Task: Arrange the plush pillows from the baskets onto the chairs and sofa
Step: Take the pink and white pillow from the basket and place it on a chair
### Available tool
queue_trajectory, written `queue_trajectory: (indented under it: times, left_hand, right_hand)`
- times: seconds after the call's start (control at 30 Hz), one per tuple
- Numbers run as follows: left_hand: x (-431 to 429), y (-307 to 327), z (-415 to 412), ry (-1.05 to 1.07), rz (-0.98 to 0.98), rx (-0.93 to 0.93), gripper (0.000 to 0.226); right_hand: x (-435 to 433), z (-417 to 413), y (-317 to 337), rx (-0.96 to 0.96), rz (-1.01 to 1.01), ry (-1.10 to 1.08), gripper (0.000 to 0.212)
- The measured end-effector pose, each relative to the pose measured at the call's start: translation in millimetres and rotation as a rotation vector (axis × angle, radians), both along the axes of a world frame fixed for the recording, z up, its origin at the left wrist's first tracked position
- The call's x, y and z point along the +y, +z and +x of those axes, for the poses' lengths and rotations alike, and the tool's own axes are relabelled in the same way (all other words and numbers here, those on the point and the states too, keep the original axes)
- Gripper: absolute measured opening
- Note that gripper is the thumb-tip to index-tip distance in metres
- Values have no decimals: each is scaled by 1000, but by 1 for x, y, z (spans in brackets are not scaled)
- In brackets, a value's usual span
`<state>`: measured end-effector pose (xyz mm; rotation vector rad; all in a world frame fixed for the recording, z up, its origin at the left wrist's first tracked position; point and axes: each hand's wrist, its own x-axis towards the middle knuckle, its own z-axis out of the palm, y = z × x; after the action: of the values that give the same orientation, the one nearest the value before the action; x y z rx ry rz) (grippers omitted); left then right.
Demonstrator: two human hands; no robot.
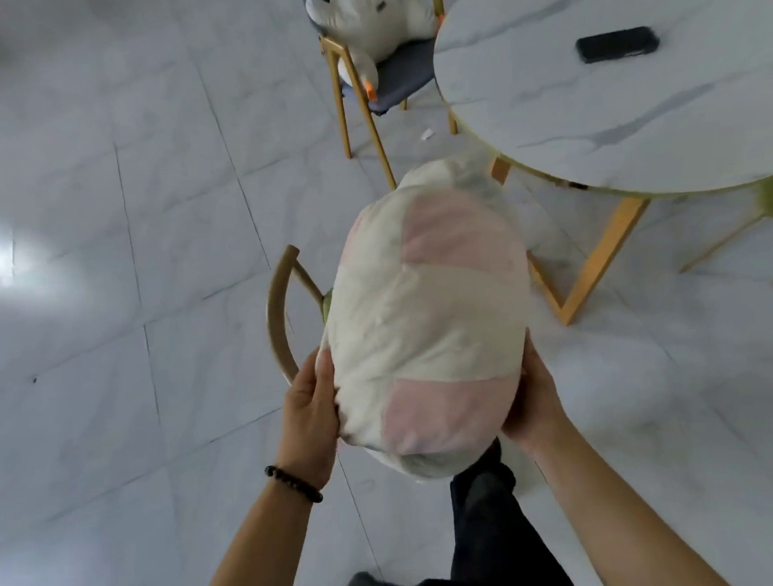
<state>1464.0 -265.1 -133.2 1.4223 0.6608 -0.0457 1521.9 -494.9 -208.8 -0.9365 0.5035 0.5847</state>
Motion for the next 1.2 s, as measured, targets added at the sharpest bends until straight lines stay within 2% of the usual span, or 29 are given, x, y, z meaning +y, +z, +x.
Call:
queue_trajectory:
  times: [0.1,0.23,0.3,0.33,0.37,0.4,0.5,0.67,0.73,0.77,0.8,0.83,0.87,0.9,0.97,1.03,1.13,1.2]
  left_hand:
    - [5,-24,45,16,92,63,29]
    - [19,-74,95,175,116,101,38]
    - [24,-117,113,287,1,174,32]
    - [25,-142,120,342,-61,240,48]
    - [24,-168,125,359,-98,319,62]
    - [24,-195,129,352,-99,379,67]
    - [17,-258,137,332,-82,474,64]
    - [22,-308,146,427,161,478,77]
    - [33,-311,150,461,161,461,89]
    - [39,-311,153,453,157,456,95]
    - [44,-310,155,426,168,435,89]
    - [48,-307,156,384,193,401,74]
    - [49,-299,156,353,240,356,56]
    - [50,-289,156,345,314,319,43]
    - [54,-271,154,375,434,248,33]
    - [67,-262,148,412,515,235,42]
    - [91,-262,140,401,592,312,64]
    - [96,-261,137,327,622,370,65]
  right_hand:
    - [2,70,-15,-39,-147,140,93]
    - [24,141,-68,-91,-285,295,68]
    - [39,163,-111,-86,-315,355,67]
    - [45,171,-134,-83,-342,398,68]
    - [50,176,-161,-81,-373,440,73]
    - [53,179,-191,-82,-422,473,81]
    - [56,170,-261,-99,-554,544,100]
    - [40,144,-310,7,-562,545,118]
    - [40,138,-309,22,-521,587,109]
    - [43,137,-306,-2,-494,590,92]
    - [48,137,-302,-36,-474,577,71]
    - [56,137,-295,-57,-468,561,54]
    - [64,137,-289,-71,-475,535,46]
    - [72,137,-282,-85,-475,500,44]
    - [88,138,-275,-102,-468,434,42]
    - [107,142,-274,-115,-452,448,39]
    - [141,150,-283,-177,-438,560,47]
    - [157,153,-290,-185,-438,616,52]
